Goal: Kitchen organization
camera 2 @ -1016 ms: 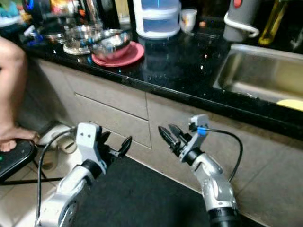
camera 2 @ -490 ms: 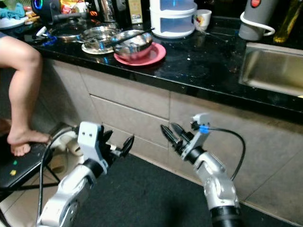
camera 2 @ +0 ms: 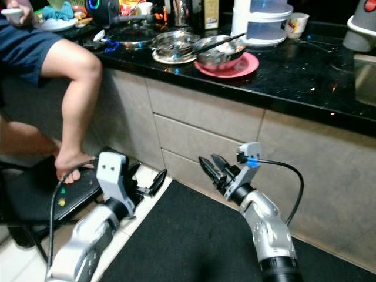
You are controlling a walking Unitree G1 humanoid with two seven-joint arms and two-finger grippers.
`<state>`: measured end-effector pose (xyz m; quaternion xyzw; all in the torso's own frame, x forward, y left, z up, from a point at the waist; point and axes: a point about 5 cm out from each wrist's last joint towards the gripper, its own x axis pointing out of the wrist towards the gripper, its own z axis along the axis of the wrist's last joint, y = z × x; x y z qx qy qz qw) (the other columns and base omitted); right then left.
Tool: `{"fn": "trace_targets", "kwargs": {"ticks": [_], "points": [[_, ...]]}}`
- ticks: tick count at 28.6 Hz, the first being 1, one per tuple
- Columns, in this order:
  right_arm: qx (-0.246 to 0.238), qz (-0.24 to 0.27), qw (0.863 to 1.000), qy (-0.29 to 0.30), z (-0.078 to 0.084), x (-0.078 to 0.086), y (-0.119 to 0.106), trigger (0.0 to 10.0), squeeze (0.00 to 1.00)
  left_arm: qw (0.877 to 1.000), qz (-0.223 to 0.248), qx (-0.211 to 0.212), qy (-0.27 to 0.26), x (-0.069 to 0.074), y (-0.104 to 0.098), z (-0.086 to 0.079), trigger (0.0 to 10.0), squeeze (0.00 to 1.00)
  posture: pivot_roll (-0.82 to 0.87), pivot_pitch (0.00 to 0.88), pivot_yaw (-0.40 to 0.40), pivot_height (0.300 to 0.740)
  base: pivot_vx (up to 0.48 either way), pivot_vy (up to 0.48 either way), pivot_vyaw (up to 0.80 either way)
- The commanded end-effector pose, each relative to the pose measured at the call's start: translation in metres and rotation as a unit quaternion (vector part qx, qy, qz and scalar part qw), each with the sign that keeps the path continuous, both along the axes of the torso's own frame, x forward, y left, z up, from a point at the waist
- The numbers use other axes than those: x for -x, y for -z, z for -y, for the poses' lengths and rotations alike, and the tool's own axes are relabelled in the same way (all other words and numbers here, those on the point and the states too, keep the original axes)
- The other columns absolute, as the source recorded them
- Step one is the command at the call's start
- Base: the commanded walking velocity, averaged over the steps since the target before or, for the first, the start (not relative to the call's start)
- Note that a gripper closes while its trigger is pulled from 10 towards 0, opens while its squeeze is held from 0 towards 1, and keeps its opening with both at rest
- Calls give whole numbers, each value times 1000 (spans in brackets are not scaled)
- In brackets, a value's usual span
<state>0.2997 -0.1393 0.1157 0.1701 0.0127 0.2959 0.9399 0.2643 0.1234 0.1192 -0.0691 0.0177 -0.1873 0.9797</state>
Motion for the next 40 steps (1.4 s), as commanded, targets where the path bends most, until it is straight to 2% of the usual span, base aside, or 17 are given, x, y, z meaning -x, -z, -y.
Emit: {"fn": "trace_targets", "kwargs": {"ticks": [1, 10, 15, 18, 31, 35, 40], "points": [[2, -1, 1000, -1, 0, 0, 1, 10000, 0, 1000, -5, -1, -3, 1, 3, -1, 10000, 0, 21, 46, 12, 740, 0, 0, 0], [1, 0, 1000, 0, 1, -1, 0, 10000, 0, 1000, -1, -9, -7, 1, 2, -2, 10000, 0, 22, 53, 10, 740, 0, 0, 0], [1, 0, 1000, 1, 0, -1, 0, 10000, 0, 1000, -3, -17, -2, 1, 3, -1, 10000, 0, 23, 54, 11, 740, 0, -438, 0], [0, 0, 1000, 1, 0, -2, 0, 10000, 0, 1000, -2, -8, -4, 0, 3, -1, 10000, 0, 21, 55, 12, 740, 0, -480, 0], [-3, 5, 1000, 4, 2, -3, -3, 10000, 0, 1000, 4, -9, -7, -1, 1, -2, 10000, 0, 22, 53, 7, 740, 0, 0, 0], [-13, 20, 1000, 10, 3, -6, -9, 10000, 0, 1000, 7, -4, -6, -1, 0, -2, 10000, 0, 28, 52, 5, 740, 0, 0, 0], [-38, 70, 996, 33, 1, -16, -34, 10000, 0, 1000, 21, -12, -8, -4, -4, -2, 10000, 0, 36, 51, 1, 740, 0, 0, 0]]}}
